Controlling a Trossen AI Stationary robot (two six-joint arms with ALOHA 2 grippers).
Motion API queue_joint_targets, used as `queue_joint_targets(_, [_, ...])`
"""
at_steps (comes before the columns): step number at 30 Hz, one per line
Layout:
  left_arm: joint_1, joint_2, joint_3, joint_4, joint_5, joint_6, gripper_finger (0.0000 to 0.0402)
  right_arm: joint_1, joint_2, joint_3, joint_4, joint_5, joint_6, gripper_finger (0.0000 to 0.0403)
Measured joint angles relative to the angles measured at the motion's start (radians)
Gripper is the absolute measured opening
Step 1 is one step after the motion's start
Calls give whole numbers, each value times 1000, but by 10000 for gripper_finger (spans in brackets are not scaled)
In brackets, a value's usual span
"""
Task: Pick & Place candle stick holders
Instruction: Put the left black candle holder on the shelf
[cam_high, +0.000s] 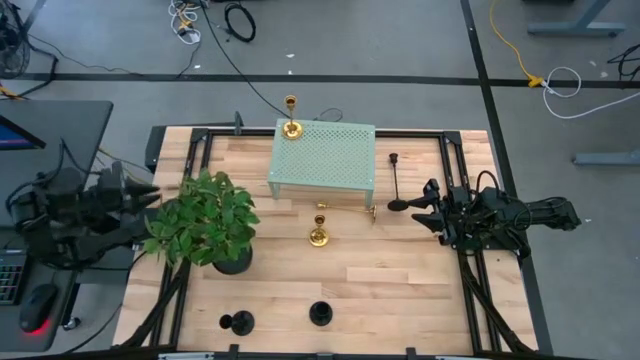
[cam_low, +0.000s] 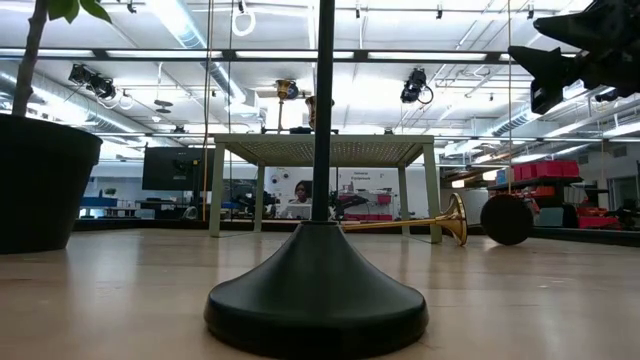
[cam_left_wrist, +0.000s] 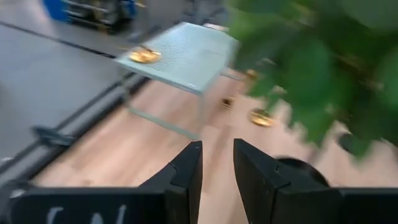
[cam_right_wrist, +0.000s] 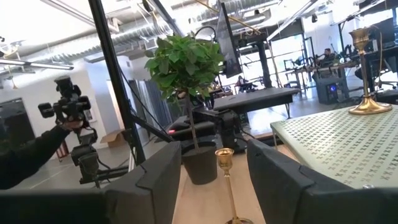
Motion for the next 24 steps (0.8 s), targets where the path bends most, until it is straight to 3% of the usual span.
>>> queue_joint_targets(7, [90, -55, -1, -57, 267, 60, 92, 0, 0, 0, 0, 0, 2, 185])
queue_joint_targets(11, [173, -72, -2, -112, 376, 107, 91, 0, 0, 0, 0, 0, 3, 185])
queue_joint_targets(16, [293, -92, -3, -113, 582, 174, 91, 0, 0, 0, 0, 0, 4, 185])
queue_joint_targets(24, [405, -92, -3, -113, 783, 243, 91, 0, 0, 0, 0, 0, 13, 185])
